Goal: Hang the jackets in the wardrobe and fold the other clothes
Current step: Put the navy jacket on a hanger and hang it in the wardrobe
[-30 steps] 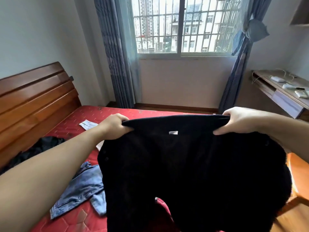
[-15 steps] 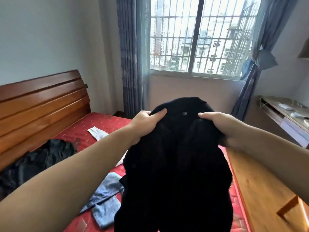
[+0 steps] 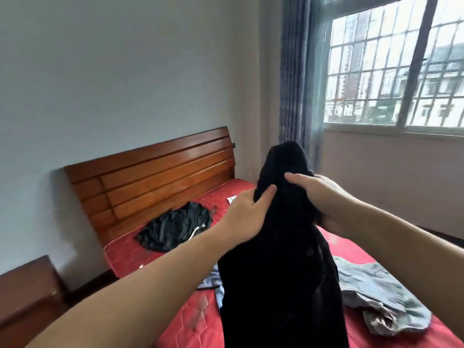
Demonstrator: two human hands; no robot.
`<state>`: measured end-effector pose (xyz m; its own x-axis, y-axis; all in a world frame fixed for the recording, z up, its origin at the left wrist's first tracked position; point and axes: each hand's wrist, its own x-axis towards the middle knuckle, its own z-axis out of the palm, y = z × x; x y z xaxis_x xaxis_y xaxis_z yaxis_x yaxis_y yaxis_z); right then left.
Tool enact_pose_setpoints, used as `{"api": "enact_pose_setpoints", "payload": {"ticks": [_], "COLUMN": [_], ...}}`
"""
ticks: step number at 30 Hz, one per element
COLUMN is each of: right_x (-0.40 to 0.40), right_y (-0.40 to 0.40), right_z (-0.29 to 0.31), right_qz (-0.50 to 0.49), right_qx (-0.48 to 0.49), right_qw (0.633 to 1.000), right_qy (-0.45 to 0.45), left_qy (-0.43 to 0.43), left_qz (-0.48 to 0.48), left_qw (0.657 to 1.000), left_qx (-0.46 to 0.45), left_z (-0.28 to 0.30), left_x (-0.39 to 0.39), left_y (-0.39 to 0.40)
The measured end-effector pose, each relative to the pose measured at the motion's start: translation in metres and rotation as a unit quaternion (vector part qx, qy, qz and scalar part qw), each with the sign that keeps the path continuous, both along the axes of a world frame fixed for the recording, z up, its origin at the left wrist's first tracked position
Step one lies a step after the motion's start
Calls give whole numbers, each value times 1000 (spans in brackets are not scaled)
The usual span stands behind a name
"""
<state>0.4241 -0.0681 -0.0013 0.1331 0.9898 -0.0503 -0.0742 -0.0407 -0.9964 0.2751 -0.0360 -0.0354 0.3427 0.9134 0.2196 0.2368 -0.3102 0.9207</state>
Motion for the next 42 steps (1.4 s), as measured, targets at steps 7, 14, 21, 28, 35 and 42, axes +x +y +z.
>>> {"api": "enact_pose_setpoints", "payload": {"ticks": [7,14,21,28,35,42], "right_x": [-68,-187,-324,-468,-568,-665], "right_y": [-45,-94,-183,-288,-333,-332], "right_z": [6,28,46,54,71,87], "right_qz": [145,288,419,484,524,599], "right_qx": [36,141,192,212,239,264], "right_qw": [989,939,883,846,817,755], "right_qy": [-8,-123,-86,-71,-22,33], "left_qy": [34,124,105,126,142,159], "left_qz": [188,426,559,701,782,833], "left_qw": [981,895,822,696,597,520], "left_qx": [44,45,43,98,105,105], "left_z": [17,38,57,72,80,98], "left_x": [-78,-203,-314,-407,-465,-518], "left_y": [-105,-228,-393,-552,-621,-611]}}
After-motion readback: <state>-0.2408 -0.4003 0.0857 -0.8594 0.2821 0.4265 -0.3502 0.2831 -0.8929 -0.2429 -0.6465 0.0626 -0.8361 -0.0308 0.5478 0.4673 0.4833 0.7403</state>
